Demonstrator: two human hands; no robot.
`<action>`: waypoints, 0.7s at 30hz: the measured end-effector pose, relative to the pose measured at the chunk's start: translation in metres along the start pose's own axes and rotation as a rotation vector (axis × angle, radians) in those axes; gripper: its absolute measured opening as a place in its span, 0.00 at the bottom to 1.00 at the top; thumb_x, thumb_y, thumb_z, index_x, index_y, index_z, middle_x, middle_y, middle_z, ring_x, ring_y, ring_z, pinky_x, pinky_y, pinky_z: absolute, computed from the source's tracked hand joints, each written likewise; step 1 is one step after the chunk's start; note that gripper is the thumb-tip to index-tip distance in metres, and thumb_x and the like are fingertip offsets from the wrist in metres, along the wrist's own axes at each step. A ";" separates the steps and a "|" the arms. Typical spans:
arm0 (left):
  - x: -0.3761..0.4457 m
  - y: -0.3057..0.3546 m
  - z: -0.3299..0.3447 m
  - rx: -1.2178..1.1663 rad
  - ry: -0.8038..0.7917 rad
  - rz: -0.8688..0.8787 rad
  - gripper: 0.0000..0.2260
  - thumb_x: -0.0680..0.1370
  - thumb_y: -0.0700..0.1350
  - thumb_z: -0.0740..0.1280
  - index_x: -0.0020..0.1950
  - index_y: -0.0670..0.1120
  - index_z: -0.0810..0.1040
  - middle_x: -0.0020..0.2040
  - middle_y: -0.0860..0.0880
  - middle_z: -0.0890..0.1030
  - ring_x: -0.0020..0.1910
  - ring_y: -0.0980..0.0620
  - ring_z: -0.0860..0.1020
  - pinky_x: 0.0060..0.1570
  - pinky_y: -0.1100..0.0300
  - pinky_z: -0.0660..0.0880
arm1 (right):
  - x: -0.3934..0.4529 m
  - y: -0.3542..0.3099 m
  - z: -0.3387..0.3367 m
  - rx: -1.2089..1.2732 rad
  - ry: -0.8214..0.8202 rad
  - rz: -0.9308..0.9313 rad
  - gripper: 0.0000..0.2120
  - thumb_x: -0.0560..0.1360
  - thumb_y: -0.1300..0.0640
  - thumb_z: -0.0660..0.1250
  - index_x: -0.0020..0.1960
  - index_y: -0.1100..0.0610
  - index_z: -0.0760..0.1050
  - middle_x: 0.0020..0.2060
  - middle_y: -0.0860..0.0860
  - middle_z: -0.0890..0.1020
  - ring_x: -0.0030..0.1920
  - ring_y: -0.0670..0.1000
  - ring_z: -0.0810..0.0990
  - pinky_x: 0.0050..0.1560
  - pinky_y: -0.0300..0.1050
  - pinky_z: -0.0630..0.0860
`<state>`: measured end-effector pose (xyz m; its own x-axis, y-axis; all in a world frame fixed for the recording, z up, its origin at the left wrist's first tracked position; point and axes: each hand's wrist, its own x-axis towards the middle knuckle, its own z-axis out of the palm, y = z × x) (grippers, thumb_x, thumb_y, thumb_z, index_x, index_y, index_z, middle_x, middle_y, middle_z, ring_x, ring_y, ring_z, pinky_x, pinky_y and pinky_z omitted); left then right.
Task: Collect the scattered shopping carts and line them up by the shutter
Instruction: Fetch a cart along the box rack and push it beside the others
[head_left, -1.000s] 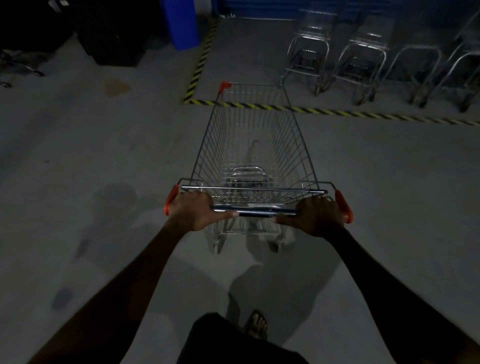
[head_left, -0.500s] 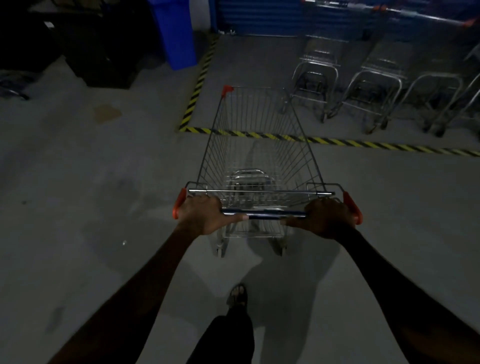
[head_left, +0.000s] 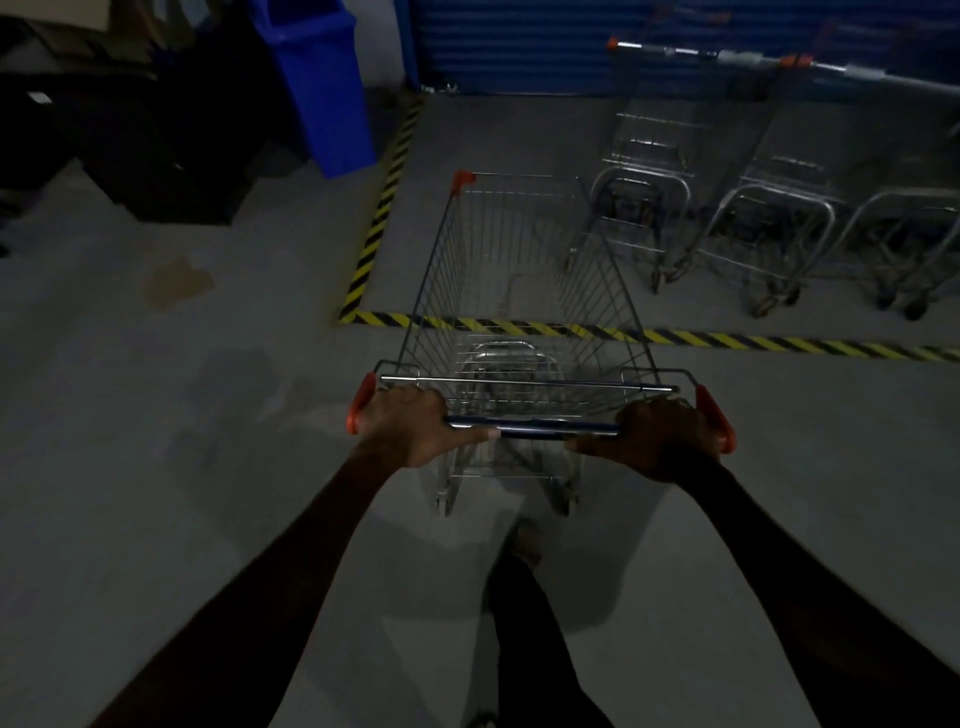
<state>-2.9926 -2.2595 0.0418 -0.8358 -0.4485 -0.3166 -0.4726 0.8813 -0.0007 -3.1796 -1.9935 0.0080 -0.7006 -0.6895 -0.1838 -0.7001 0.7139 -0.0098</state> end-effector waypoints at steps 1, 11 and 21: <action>0.022 -0.003 -0.008 0.004 0.003 0.005 0.52 0.60 0.91 0.39 0.48 0.54 0.84 0.52 0.52 0.86 0.58 0.47 0.82 0.76 0.37 0.56 | 0.022 0.003 -0.006 0.011 -0.002 0.007 0.49 0.54 0.06 0.40 0.34 0.49 0.74 0.44 0.53 0.86 0.49 0.57 0.84 0.56 0.53 0.80; 0.249 -0.021 -0.079 -0.039 0.027 -0.017 0.55 0.59 0.91 0.41 0.55 0.53 0.85 0.60 0.49 0.85 0.63 0.45 0.81 0.72 0.40 0.67 | 0.248 0.052 -0.048 -0.028 -0.012 -0.001 0.52 0.54 0.07 0.36 0.34 0.51 0.77 0.34 0.50 0.81 0.42 0.53 0.82 0.46 0.46 0.75; 0.441 -0.037 -0.138 -0.002 0.043 -0.029 0.53 0.58 0.91 0.37 0.46 0.55 0.84 0.48 0.53 0.85 0.56 0.48 0.82 0.77 0.36 0.53 | 0.450 0.098 -0.079 -0.031 0.018 -0.011 0.51 0.51 0.08 0.31 0.32 0.49 0.71 0.42 0.53 0.86 0.49 0.56 0.85 0.52 0.48 0.79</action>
<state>-3.3818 -2.5105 0.0328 -0.8330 -0.4798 -0.2756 -0.4972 0.8676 -0.0077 -3.5742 -2.2433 0.0024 -0.6951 -0.6995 -0.1660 -0.7114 0.7025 0.0186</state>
